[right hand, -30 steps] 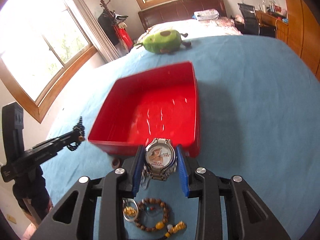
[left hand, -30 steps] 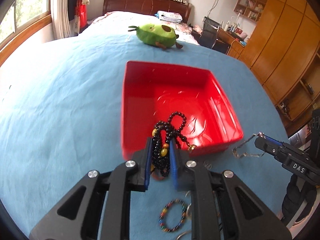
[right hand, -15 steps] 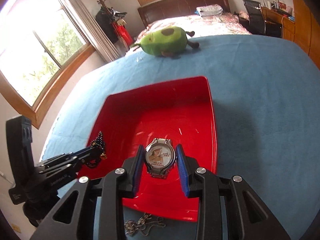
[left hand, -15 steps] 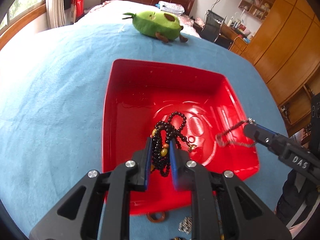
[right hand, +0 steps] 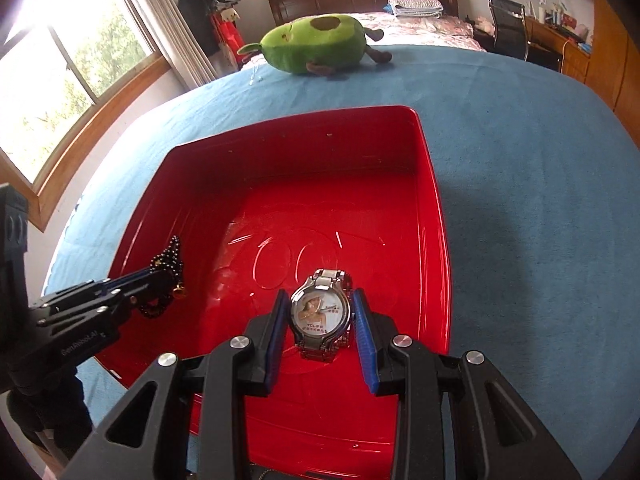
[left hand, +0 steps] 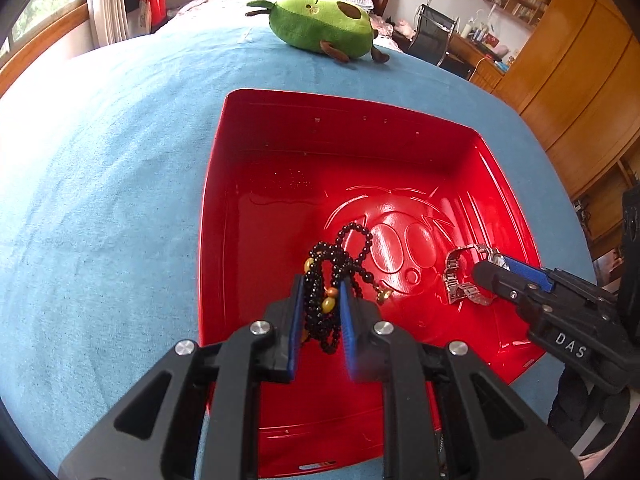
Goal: Organize jewelry
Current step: 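Carry the bead strand with the left tool into the red tin while the right tool drops the watch there, then move both open tools back toward the remaining jewelry beside the tin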
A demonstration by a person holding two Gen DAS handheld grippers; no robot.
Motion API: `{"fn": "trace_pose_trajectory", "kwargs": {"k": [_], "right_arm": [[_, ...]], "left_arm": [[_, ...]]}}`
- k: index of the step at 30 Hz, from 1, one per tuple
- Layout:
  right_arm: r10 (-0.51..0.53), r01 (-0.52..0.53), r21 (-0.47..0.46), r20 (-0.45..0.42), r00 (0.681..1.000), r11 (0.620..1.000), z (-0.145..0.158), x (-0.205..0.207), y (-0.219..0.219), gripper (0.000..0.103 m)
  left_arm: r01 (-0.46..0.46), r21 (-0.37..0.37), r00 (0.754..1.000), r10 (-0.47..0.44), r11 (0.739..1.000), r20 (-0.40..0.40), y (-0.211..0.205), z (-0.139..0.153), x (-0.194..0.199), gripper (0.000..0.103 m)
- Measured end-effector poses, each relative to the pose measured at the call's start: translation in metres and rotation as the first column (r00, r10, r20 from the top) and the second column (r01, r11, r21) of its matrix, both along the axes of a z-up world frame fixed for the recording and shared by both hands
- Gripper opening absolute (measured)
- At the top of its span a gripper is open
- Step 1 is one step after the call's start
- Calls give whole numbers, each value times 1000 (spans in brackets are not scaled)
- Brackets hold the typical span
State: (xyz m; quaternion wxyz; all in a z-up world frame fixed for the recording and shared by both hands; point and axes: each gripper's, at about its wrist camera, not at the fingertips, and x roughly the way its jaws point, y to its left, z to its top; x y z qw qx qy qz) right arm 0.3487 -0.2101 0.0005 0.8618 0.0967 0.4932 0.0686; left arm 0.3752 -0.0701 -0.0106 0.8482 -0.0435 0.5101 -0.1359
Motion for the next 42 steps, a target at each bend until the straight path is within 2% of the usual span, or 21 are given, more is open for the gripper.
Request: {"fn": "trace_pose_trajectory", "kwargs": {"k": [4, 6, 10, 12, 14, 24, 30, 34, 38, 42], "right_arm": [[2, -2, -5, -1, 1000, 1000, 1, -1, 0, 33], [-1, 1, -4, 8, 1000, 1000, 3, -2, -1, 35], [-7, 7, 4, 26, 1000, 1000, 9, -6, -5, 35], [-10, 10, -1, 36, 999, 1000, 14, -9, -5, 35], [-11, 11, -2, 45, 999, 1000, 18, -14, -6, 35], [-53, 53, -8, 67, 996, 999, 38, -48, -11, 36], [-38, 39, -7, 115, 993, 999, 57, -90, -10, 36], [-4, 2, 13, 127, 992, 1000, 59, -114, -1, 36], [29, -34, 60, 87, 996, 998, 41, -130, 6, 36], [43, -46, 76, 41, 998, 996, 23, -132, 9, 36]], "left_arm": [[2, 6, 1000, -2, 1000, 7, -1, 0, 0, 17], [8, -6, 1000, -8, 1000, -1, 0, 1, 0, 25], [7, -8, 1000, -7, 1000, 3, 0, 5, -4, 27], [4, -10, 1000, -4, 1000, 15, 1, 11, -8, 39], [-3, 8, 999, 2, 1000, 46, 2, 18, -13, 45], [-58, 77, 990, 47, 995, 132, 7, 51, -54, 67], [-53, 123, 987, 33, 991, 159, 11, 58, -96, 68], [-54, 130, 988, 34, 990, 151, 14, 57, -118, 68], [-79, 134, 986, 57, 988, 160, 19, 52, -141, 66], [-69, 119, 993, 57, 991, 100, 20, 33, -143, 65]]}}
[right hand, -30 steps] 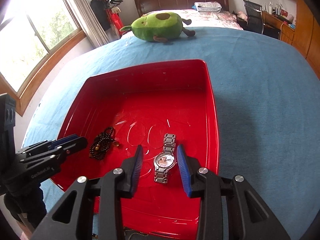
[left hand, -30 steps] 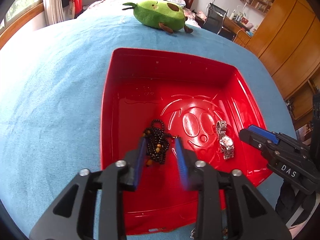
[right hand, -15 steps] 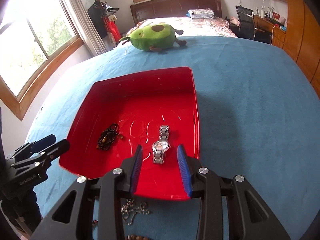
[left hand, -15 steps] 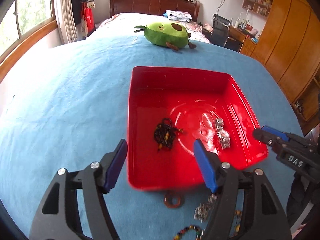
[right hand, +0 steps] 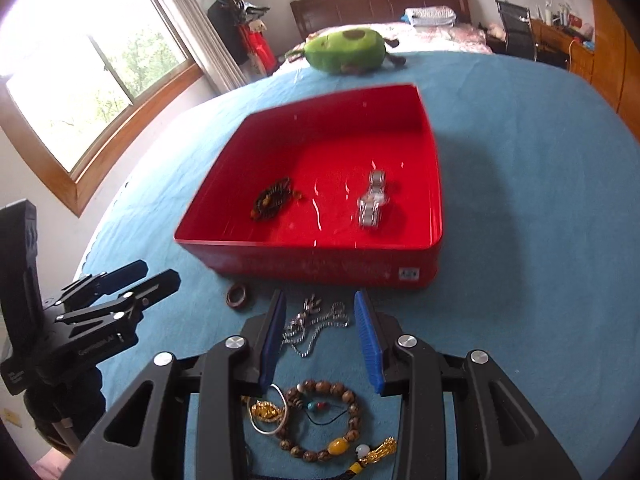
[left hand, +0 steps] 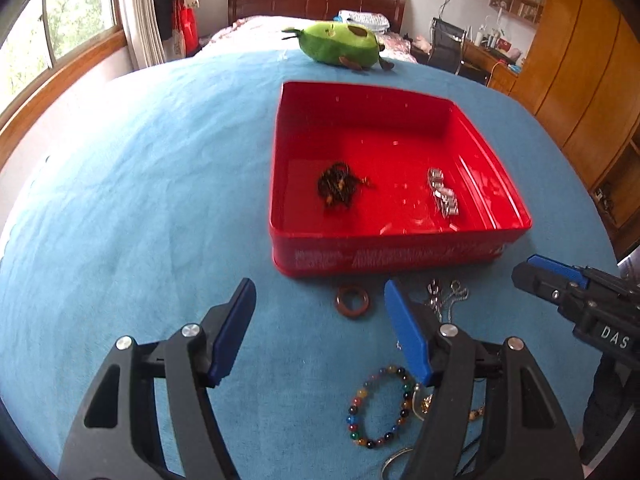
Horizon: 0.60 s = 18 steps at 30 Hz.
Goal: Organize jewelry
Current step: 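Move both open tools back toward the remaining jewelry beside the tin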
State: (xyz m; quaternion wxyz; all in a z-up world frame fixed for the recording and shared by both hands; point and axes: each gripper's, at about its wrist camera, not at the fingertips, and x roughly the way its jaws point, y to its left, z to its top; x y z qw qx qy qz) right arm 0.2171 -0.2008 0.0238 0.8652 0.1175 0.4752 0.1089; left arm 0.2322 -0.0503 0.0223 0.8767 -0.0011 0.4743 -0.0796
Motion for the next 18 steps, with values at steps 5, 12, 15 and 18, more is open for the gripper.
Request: {"fn": "trace_pose_trajectory", "kwargs": {"k": [5, 12, 15, 18], "right_arm": [[-2, 2, -7, -30, 1000, 1000, -13, 1, 1, 36], [4, -5, -9, -63, 998, 1000, -26, 6, 3, 36], [5, -5, -8, -63, 998, 1000, -27, 5, 4, 36], [7, -7, -9, -57, 998, 1000, -27, 5, 5, 36]], "left_arm": [[11, 24, 998, -10, 1000, -63, -9, -23, 7, 61], [7, 47, 994, -2, 999, -110, -10, -42, 14, 57], [-2, 48, 992, 8, 999, -127, -8, -48, 18, 52], [-3, 43, 988, 10, 999, -154, -7, -54, 24, 51]]}}
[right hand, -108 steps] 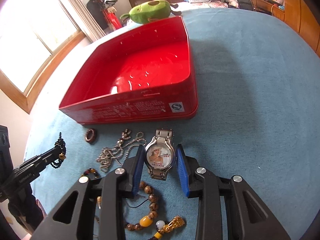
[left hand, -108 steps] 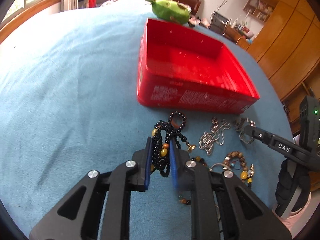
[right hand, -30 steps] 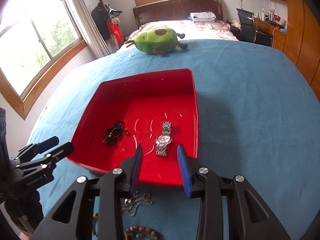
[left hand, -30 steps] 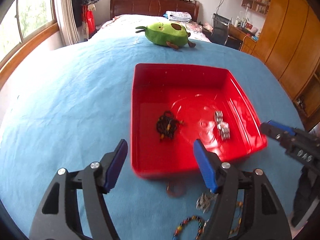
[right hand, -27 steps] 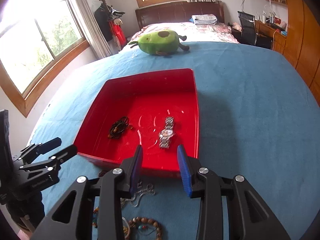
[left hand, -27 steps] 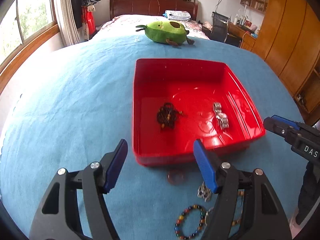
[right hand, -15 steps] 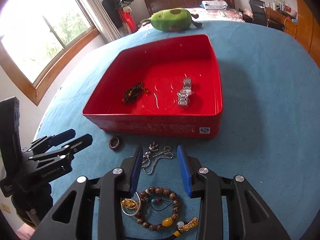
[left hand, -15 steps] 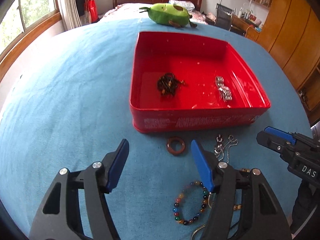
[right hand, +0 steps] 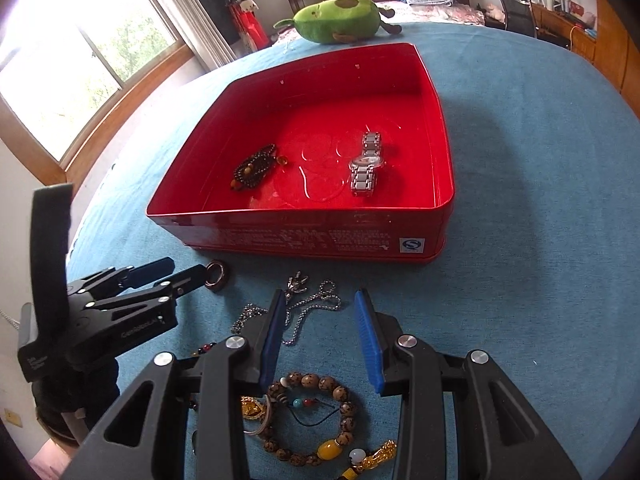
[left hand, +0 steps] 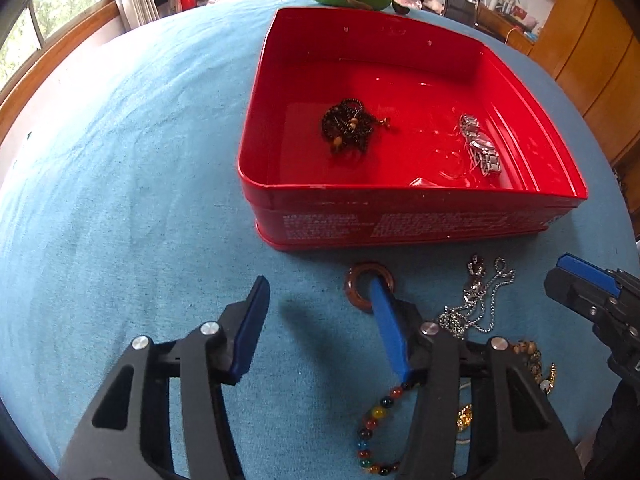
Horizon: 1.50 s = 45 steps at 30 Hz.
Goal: Organize jewelry
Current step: 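Move both open tools back toward the remaining jewelry beside the tin, then grasp the brown ring with the left tool while the right tool grasps the silver chain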
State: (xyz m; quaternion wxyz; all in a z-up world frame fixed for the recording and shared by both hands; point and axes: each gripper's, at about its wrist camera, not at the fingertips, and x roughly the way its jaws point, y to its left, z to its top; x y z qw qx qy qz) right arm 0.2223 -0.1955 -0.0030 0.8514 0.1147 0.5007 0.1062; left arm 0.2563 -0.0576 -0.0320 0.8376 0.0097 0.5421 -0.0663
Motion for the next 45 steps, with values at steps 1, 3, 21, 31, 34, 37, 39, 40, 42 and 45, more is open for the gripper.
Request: {"fn": "trace_pose_trajectory", "kwargs": {"k": [1, 3, 21, 31, 34, 37, 39, 40, 42, 45], "right_arm": [[2, -2, -1, 1, 1000, 1000, 0, 0, 1, 36], [5, -5, -2, -2, 1000, 1000, -2, 1, 2, 36], [83, -83, -6, -78, 994, 996, -24, 9, 32, 50], [93, -101, -62, -113, 989, 993, -37, 9, 55, 71], [85, -97, -116, -102, 991, 989, -39, 8, 64, 71], [78, -93, -198, -79, 994, 976, -41, 6, 78, 71], [78, -90, -252, -59, 995, 963, -43, 4, 88, 71], [78, -89, -264, -52, 996, 960, -43, 4, 91, 69], [81, -90, -266, -45, 996, 960, -42, 3, 92, 65], [63, -71, -250, -41, 997, 966, -39, 3, 81, 44]], "left_arm": [[0, 1, 1000, 0, 1000, -4, -1, -1, 2, 51], [-3, 7, 1000, 3, 1000, -9, -1, -4, 4, 50], [13, 1, 999, -13, 1000, -33, 4, -8, 12, 19], [9, -1, 999, -9, 1000, -44, 9, -4, 9, 14], [8, -6, 999, -9, 1000, -46, 11, -3, 8, 14], [6, -13, 999, -6, 1000, -49, 12, -3, 8, 14], [6, -13, 999, -6, 1000, -48, 12, -3, 7, 14], [6, -12, 999, -7, 1000, -48, 13, -3, 7, 14], [7, -16, 999, -8, 1000, -51, 13, -3, 7, 14], [8, -25, 999, -9, 1000, -53, 14, -4, 8, 15]]}}
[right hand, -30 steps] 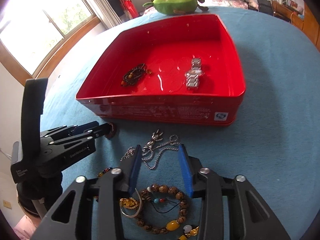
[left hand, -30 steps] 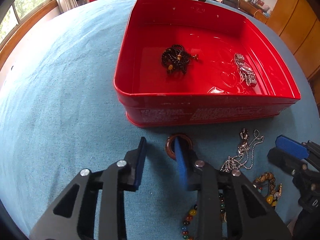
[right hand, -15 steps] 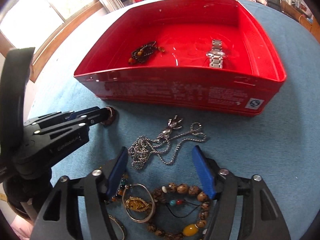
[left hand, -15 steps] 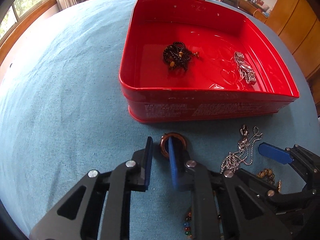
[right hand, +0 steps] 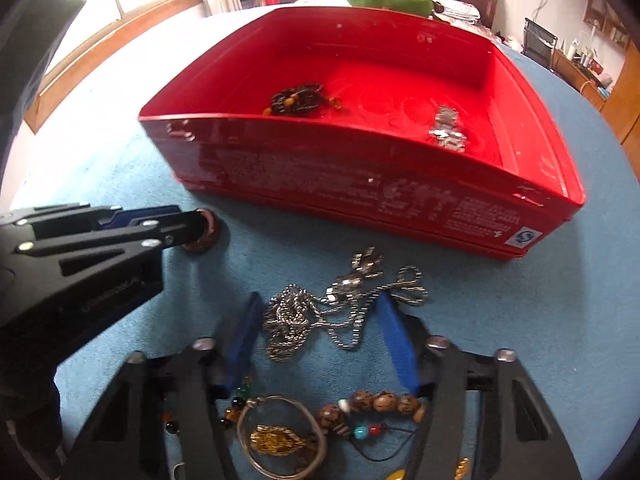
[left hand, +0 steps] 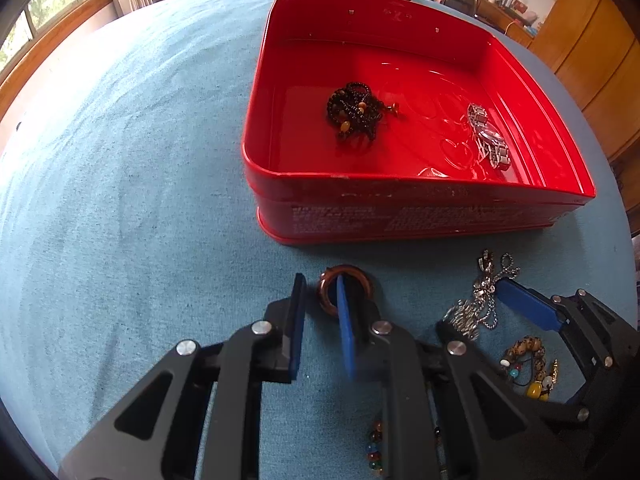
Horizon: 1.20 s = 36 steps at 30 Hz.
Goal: Organize jewelry
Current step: 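Grasp the brown ring with the left tool while the right tool grasps the silver chain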
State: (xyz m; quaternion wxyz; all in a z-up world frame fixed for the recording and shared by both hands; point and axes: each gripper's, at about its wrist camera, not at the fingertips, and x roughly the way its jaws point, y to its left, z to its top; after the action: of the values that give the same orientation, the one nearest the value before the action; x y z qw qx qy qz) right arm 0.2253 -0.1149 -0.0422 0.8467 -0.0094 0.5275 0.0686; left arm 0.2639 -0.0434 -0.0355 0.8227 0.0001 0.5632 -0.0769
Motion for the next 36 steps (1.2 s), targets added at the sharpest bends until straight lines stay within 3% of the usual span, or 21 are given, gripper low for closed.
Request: {"fn": "trace_pose_trajectory", "kwargs": {"k": [2, 4, 11, 18, 36], "right_arm": [[-12, 12, 29, -6, 1000, 999, 1, 2, -10, 28], [-23, 24, 59, -14, 1000, 998, 2, 4, -18, 19], [-65, 70, 159, -36, 997, 985, 7, 10, -53, 17], [-66, 63, 219, 4, 998, 974, 28, 4, -61, 17], [-61, 46, 258, 51, 997, 965, 42, -7, -66, 16]], "left_arm": [[2, 2, 1000, -2, 1000, 2, -1, 0, 0, 15], [4, 4, 1000, -4, 1000, 4, -1, 0, 0, 15], [9, -8, 1000, -9, 1000, 2, -2, 0, 0, 10], [15, -29, 1000, -15, 999, 9, 1, 1, -1, 9], [39, -70, 997, -34, 997, 68, 7, 26, -17, 9]]}}
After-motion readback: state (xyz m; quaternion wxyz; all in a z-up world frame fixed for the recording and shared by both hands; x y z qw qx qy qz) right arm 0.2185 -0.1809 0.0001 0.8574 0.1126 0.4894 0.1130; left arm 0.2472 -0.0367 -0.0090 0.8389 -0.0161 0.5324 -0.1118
